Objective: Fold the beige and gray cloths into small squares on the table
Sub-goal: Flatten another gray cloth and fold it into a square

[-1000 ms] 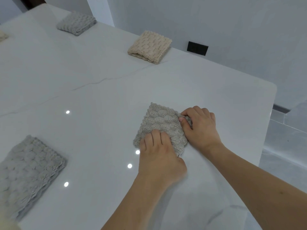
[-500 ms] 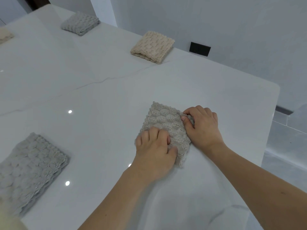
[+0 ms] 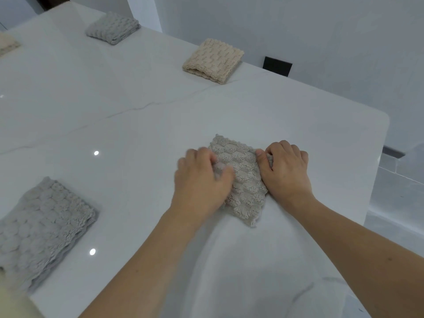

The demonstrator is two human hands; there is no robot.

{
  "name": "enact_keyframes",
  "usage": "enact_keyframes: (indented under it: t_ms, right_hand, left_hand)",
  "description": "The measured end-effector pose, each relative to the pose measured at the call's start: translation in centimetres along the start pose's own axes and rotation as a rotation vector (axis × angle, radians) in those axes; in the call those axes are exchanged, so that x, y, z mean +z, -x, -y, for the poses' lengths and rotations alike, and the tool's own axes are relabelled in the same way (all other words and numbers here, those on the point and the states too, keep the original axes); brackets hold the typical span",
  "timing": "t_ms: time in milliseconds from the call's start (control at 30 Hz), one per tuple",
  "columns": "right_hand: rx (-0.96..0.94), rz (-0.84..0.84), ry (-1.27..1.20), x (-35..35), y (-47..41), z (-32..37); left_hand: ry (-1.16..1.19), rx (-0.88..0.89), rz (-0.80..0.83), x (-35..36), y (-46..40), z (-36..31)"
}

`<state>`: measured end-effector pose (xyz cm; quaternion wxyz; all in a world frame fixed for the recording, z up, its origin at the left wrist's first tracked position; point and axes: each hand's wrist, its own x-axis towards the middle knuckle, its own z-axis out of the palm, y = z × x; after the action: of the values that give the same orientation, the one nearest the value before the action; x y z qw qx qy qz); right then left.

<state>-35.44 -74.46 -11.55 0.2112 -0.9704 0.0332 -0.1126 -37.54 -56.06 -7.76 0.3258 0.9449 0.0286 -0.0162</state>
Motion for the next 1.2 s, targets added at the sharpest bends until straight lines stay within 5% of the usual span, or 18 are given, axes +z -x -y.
enact_keyframes:
  t_ms: [67,200,833,1200]
  right_hand:
    - [-0.005,-0.009,-0.036,-0.1,0.0,0.0]
    - [-0.01,0.008,-0.061,-0.1,0.0,0.0]
    - [-0.041,0.085,-0.143,-1.6,0.5,-0.7]
    - [-0.014,0.064,-0.009,-6.4,3.4,-10.2]
  left_hand:
    - [-0.128,-0.032,-0.201,0.6,-0.1,1.1]
    - [-0.257,0.052,-0.263,2.3,0.9,2.8]
    - [-0.318,0.074,-0.259,2.8,1.1,2.3]
    - [-0.276,0.088,-0.218,9.6,6.7,-5.9]
